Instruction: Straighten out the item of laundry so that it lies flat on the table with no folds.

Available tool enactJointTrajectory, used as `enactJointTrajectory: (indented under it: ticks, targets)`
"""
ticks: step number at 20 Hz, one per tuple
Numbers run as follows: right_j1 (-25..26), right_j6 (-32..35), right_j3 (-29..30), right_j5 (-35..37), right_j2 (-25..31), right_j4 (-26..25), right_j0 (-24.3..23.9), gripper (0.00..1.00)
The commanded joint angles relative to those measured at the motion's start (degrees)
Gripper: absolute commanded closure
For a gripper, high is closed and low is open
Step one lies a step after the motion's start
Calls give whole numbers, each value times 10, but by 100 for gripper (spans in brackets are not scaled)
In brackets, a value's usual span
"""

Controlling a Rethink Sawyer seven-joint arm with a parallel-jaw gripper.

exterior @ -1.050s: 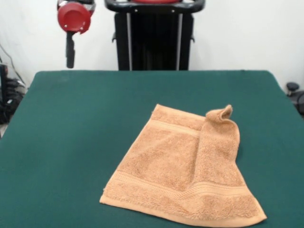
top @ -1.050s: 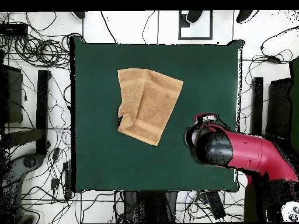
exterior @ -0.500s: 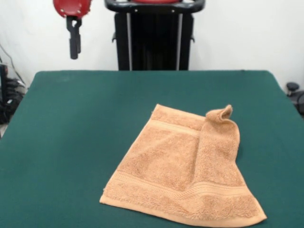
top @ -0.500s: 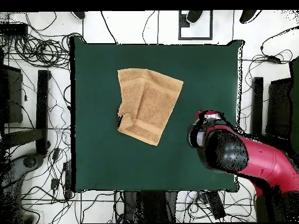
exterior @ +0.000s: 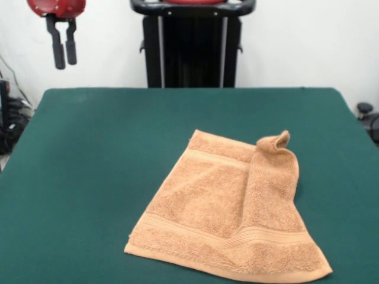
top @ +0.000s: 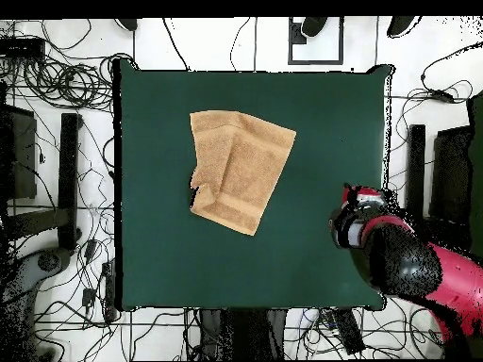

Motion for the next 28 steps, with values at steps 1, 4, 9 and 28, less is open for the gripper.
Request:
enactJointTrajectory:
  ticks: [1, 4, 9, 28]
  targets:
    - [79, -74, 82, -73, 92, -25, -7, 0]
    - [111, -67, 75, -110, 94, -46, -13, 0]
    - [122, -51, 64, -119, 99, -51, -14, 0]
    - [119, -3, 23, -116, 97, -7, 36, 0]
